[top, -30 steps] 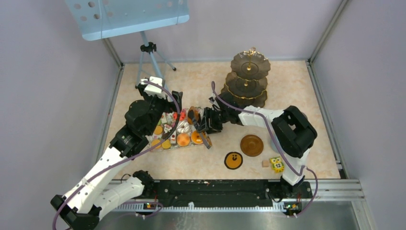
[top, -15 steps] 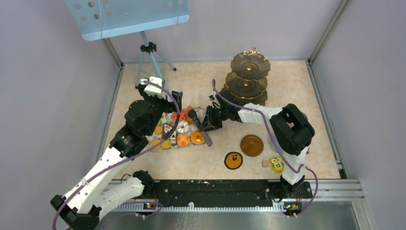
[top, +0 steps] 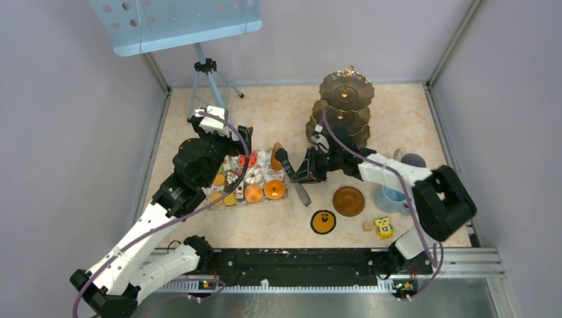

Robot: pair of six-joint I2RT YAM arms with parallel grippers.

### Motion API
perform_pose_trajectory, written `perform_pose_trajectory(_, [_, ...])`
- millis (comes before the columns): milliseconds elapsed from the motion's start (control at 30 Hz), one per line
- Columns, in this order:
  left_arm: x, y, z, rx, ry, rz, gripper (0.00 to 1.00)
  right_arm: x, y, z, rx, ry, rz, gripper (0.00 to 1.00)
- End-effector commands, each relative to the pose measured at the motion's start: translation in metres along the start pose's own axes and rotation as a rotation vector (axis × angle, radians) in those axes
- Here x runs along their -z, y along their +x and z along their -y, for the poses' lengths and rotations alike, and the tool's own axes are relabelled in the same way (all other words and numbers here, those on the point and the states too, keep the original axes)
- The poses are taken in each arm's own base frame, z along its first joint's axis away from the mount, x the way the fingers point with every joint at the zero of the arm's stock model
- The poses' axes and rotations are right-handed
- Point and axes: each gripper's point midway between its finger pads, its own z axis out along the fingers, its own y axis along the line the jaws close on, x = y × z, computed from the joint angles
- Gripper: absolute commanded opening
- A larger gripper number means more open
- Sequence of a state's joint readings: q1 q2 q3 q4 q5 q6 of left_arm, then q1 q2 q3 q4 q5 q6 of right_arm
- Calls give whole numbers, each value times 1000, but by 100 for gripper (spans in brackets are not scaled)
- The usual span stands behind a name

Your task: Serve the afternoon tea

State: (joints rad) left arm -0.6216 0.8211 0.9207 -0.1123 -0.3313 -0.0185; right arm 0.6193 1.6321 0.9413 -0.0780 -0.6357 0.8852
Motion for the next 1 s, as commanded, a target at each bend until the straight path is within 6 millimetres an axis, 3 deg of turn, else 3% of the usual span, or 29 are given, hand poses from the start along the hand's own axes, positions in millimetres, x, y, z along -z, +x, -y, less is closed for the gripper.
perform_pose_trajectory(0, [-4, -4, -1, -2, -10, 27, 99, 57, 3, -10, 83, -10, 102, 12])
perform_pose_trajectory(200, [-8, 2, 0, -7, -9, 11, 99, 130, 22, 31, 62, 143, 215, 12])
perform_pose_trajectory(400, [-12, 7, 1, -12, -10, -4, 99, 187, 2, 41, 67, 219, 358, 12])
perform_pose_trajectory(733, [-8, 2, 3, 3, 6, 18, 99, 231, -33, 42, -1, 139, 471, 9])
perform_pose_trajectory(967, [-11, 4, 7, 9, 23, 4, 99, 242, -30, 30, 9, 100, 479, 9])
